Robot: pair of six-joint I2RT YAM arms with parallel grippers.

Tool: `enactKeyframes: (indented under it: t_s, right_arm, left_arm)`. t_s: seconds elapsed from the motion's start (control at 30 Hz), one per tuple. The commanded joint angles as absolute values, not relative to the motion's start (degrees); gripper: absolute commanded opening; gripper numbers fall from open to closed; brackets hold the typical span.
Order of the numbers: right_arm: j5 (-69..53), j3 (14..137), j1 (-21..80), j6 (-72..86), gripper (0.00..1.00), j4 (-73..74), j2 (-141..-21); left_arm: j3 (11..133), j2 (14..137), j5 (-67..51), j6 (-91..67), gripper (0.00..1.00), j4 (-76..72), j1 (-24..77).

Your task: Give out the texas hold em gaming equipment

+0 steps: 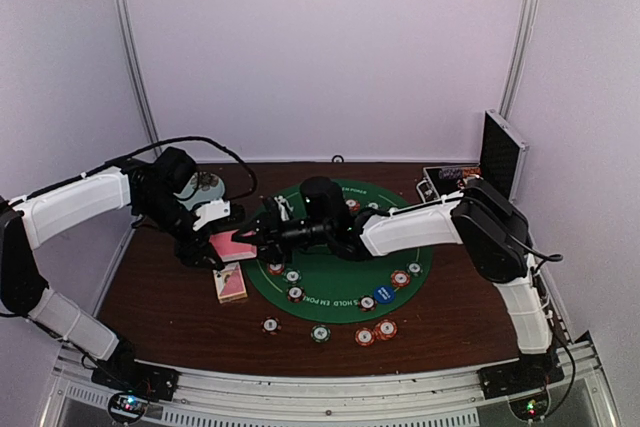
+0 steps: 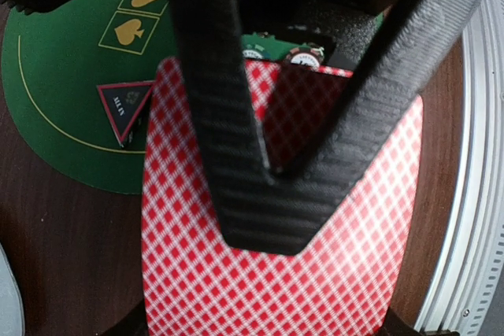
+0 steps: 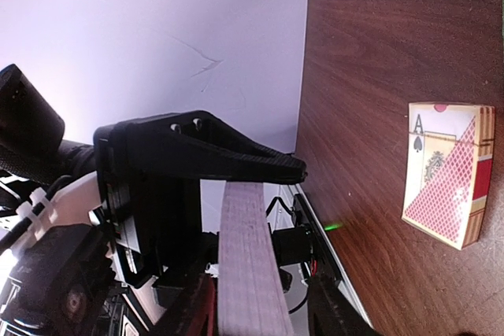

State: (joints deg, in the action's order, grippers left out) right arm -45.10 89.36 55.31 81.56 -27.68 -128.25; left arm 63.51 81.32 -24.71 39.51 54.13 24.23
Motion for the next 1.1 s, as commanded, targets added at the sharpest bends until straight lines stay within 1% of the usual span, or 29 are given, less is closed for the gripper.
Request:
enactKeyframes:
  t_s: [0.0, 0.07, 0.1, 0.13, 0.2, 0.23, 0.27, 0.37, 0.63, 0.93, 1.07]
  right_arm:
    - [-46.19, 91.07, 55.72, 82.99, 0.39, -31.13, -129.70]
    - [-46.23, 91.00, 55.72, 83.38, 0.31, -31.71, -129.88]
    - [-46.23, 90.98, 55.72, 83.66, 0.27, -31.98, -129.90]
    - [-46.25, 90.97, 55.72, 83.91, 0.24, -32.45, -129.96]
    - [-46.33, 90.85, 55.73, 84.55, 0.17, -33.50, -130.15]
    - [-46.34, 90.78, 55.72, 84.81, 0.15, -33.94, -130.13]
    - [-46.34, 90.72, 55.72, 85.05, 0.14, -34.18, -130.26]
    - [-46.36, 90.34, 55.69, 85.65, 0.12, -35.24, -130.25]
    - [-46.40, 90.27, 55.72, 87.68, 0.12, -38.07, -130.86]
    - [-46.93, 92.87, 56.43, 88.22, 0.12, -37.70, -132.29]
    - [-46.77, 93.61, 56.43, 88.41, 0.12, -37.58, -132.70]
  left_arm:
    - [65.88, 81.62, -26.71, 39.30, 0.00, 53.35, 24.54]
    - [66.29, 81.92, -26.54, 39.18, 0.00, 53.38, 24.57]
    - [66.54, 82.15, -26.47, 39.00, 0.07, 53.35, 24.58]
    - [66.80, 82.35, -26.50, 38.82, 0.24, 53.37, 24.55]
    - [67.13, 82.63, -26.72, 38.90, 0.85, 53.90, 24.53]
    - [67.07, 82.70, -26.95, 39.15, 0.96, 53.92, 24.52]
    - [67.06, 82.70, -27.33, 39.75, 0.98, 54.30, 24.59]
    - [67.77, 83.35, -29.11, 41.77, 0.98, 56.30, 24.58]
    - [68.56, 84.92, -33.42, 46.17, 0.98, 59.34, 24.58]
    - [68.82, 86.40, -33.42, 47.40, 0.97, 57.31, 24.56]
    - [68.93, 86.42, -34.10, 47.86, 0.94, 57.70, 24.61]
